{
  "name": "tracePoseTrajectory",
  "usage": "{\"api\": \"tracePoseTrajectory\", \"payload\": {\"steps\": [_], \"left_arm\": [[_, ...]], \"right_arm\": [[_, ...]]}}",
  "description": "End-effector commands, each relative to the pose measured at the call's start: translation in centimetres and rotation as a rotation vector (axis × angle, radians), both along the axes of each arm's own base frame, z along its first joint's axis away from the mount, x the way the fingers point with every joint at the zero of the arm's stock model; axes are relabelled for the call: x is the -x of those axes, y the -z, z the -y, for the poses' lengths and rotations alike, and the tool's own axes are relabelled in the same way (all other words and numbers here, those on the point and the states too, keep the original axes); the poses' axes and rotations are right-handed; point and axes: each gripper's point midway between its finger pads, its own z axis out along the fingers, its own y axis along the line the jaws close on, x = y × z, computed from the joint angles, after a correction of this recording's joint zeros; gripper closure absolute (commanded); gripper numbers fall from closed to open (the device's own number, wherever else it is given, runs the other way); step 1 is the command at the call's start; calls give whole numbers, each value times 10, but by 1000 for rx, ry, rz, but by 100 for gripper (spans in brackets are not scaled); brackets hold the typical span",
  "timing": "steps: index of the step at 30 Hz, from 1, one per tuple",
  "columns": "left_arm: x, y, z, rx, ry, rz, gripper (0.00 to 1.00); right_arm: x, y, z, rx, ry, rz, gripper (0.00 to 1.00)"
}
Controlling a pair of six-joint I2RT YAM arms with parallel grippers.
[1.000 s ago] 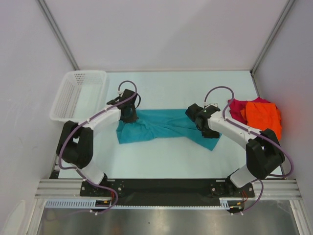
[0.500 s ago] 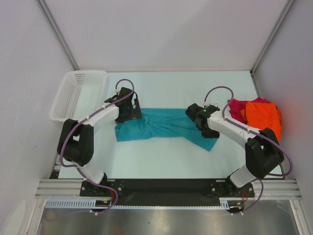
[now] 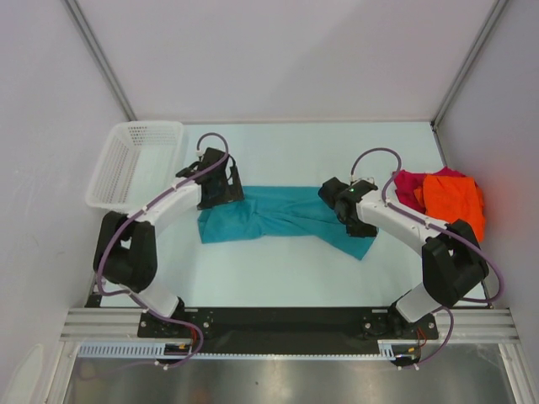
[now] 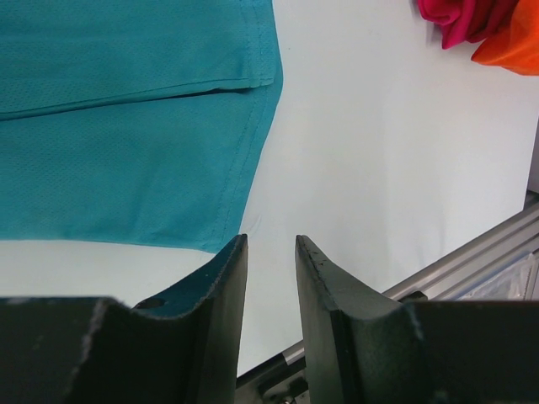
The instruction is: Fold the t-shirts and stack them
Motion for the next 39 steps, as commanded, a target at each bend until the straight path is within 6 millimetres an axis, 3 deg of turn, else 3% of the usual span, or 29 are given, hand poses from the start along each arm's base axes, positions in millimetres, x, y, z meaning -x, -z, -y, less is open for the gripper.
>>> {"api": "tracePoseTrajectory", "payload": {"steps": [1, 3, 11, 17, 23, 26, 30, 32, 39], "left_arm": [[-8, -59, 17, 34, 26, 146, 0], [-5, -62, 29, 46, 61, 153, 0], [5, -22, 79, 62, 178, 90, 0], [-8, 3, 85, 3, 192, 67, 0], [-19, 13, 69, -59, 153, 60, 0], [-22, 21, 48, -88, 109, 41, 0], [-25, 31, 2, -86, -11, 5, 0], [-25, 33, -9, -86, -39, -2, 1], [-29, 44, -16, -36, -76, -39, 0]], "right_arm": [[-8, -7, -10, -20, -3, 28, 65], [-8, -7, -11, -21, -8, 30, 65], [-5, -9, -9, -13, -6, 32, 65], [-3, -14, -6, -5, 2, 40, 65], [0, -14, 0, 11, 14, 32, 65], [-1, -13, 0, 15, 13, 26, 65], [-2, -13, -1, 16, 11, 25, 65], [-1, -12, 0, 20, 10, 20, 65], [-2, -16, 1, 27, 9, 26, 65]]}}
